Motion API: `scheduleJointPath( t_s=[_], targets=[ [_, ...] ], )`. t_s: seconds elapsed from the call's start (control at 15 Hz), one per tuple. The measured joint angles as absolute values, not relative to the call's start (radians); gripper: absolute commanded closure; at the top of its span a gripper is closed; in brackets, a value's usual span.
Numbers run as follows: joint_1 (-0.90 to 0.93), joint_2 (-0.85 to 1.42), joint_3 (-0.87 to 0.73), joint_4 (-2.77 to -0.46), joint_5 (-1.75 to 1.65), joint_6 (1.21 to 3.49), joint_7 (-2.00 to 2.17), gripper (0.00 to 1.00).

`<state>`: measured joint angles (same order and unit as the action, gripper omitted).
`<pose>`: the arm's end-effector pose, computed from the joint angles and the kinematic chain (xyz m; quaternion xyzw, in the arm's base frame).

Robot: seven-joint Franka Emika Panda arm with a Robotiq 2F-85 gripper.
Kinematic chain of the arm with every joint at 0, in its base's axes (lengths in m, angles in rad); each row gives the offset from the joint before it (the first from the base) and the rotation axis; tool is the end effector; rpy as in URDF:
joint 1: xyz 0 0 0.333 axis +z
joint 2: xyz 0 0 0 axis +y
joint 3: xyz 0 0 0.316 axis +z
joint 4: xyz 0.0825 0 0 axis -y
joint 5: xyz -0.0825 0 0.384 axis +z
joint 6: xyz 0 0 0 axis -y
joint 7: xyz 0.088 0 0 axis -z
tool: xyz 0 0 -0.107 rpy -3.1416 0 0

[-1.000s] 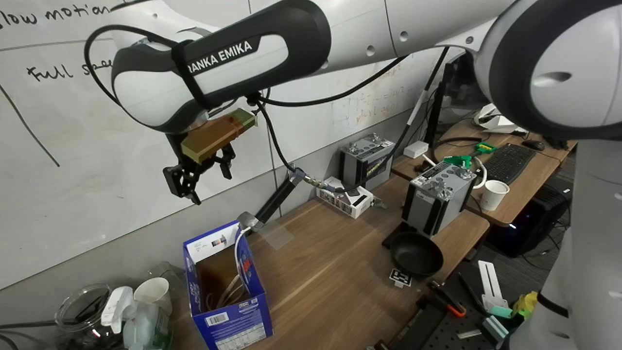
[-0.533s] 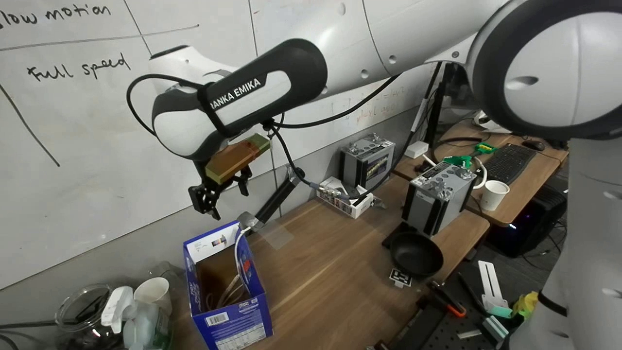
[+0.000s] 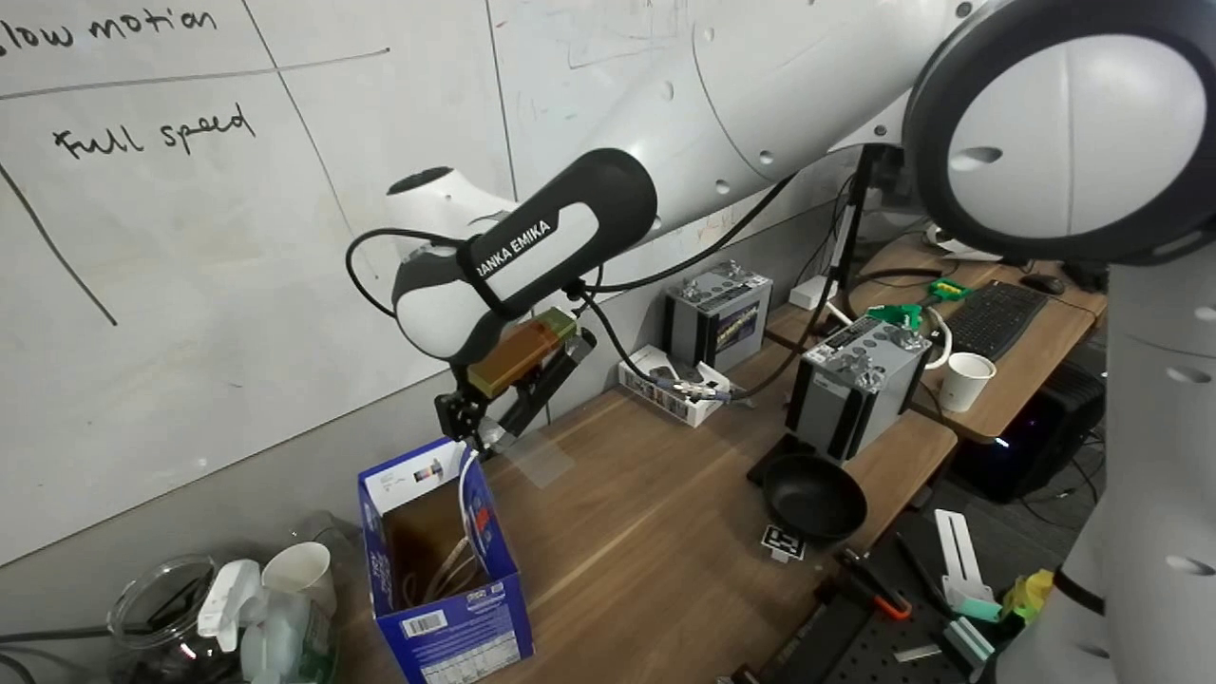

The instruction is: Pick up the two white ropes from the table and put them in the box

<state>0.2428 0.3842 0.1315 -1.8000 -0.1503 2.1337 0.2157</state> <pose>0.5994 0.2220 0.3321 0.9922 0.1164 -0.0108 0.0429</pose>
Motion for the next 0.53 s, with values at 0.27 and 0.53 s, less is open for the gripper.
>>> scheduleJointPath(
  t_s=[0.27, 0.53],
  targets=[
    [0.230, 0.412, 0.116, -1.845, -0.149, 2.187, 0.223, 0.00],
    [0.220, 0.442, 0.101, -1.854, -0.139, 2.225, 0.232, 0.00]
  ],
)
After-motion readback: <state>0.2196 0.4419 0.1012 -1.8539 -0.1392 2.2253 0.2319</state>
